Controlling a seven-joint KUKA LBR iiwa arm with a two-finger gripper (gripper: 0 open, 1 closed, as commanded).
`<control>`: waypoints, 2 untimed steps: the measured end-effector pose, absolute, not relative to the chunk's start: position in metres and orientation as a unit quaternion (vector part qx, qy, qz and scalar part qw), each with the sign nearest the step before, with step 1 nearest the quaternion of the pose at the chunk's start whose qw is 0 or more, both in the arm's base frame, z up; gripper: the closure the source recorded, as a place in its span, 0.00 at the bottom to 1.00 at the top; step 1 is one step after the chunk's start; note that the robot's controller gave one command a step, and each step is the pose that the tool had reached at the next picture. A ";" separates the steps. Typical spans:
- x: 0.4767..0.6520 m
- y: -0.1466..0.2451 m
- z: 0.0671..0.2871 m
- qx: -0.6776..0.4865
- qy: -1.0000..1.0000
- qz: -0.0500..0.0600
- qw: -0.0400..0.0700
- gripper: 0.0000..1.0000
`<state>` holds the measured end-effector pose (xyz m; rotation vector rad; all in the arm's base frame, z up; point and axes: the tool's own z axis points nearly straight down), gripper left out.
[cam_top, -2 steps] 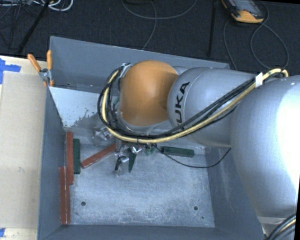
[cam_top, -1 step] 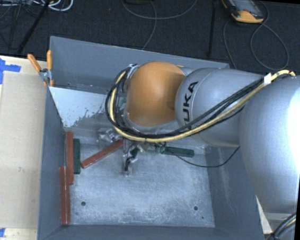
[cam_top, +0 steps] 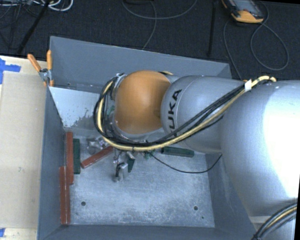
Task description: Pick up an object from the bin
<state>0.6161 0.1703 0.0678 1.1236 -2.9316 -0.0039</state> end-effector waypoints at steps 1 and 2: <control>0.622 0.154 0.070 0.446 -0.895 0.000 -0.001 0.00; 0.622 0.154 0.071 0.445 -0.896 -0.001 -0.001 1.00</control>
Offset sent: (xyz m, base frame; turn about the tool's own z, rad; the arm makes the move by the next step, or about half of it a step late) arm 0.0052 -0.0171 0.0022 -0.1962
